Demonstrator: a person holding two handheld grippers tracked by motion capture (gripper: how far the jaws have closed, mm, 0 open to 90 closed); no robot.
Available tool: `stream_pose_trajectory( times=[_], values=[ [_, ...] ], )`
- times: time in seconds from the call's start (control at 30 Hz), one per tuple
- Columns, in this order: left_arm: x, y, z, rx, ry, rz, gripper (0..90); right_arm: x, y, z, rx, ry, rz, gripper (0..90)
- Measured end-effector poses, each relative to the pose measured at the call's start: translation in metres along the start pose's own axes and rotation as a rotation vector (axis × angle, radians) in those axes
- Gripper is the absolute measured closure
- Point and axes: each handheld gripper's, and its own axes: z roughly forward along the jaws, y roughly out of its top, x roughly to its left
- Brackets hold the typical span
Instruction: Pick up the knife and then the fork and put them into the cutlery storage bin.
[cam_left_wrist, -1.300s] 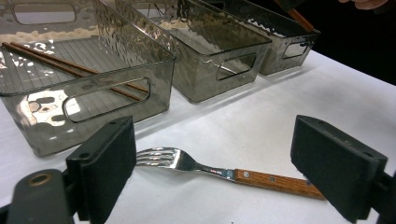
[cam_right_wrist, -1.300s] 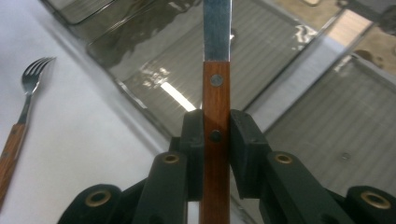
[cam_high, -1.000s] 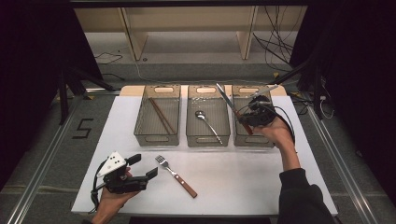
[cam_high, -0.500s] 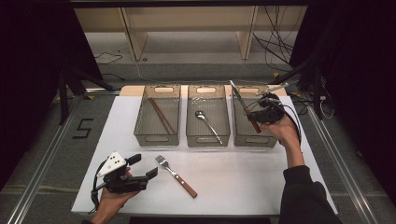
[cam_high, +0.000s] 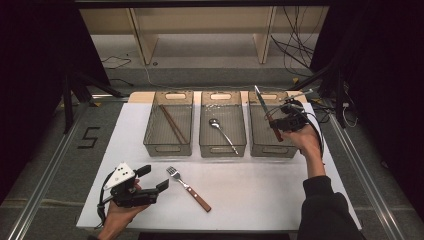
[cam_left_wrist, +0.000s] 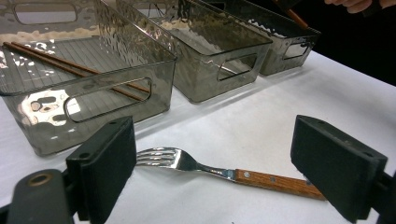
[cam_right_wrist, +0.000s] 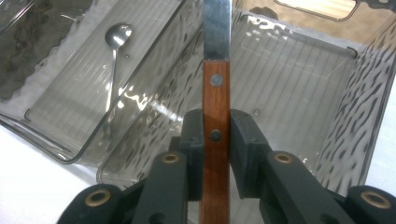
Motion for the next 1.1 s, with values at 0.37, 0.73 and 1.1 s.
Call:
stream_pose_trajectory(
  times=[0.37, 0.73, 1.1],
  values=[
    [0.0, 0.0, 0.0, 0.0, 0.0, -0.001, 13.8, 0.0, -0.006, 0.013, 0.019, -0.007, 0.03, 77.1],
    [0.0, 0.0, 0.0, -0.001, -0.001, -0.001, 13.8, 0.001, -0.007, 0.02, 0.032, -0.02, 0.05, 77.0],
    [0.0, 0.0, 0.0, -0.001, -0.001, 0.003, 13.8, 0.0, -0.011, 0.029, 0.06, -0.027, 0.075, 76.9]
  ],
)
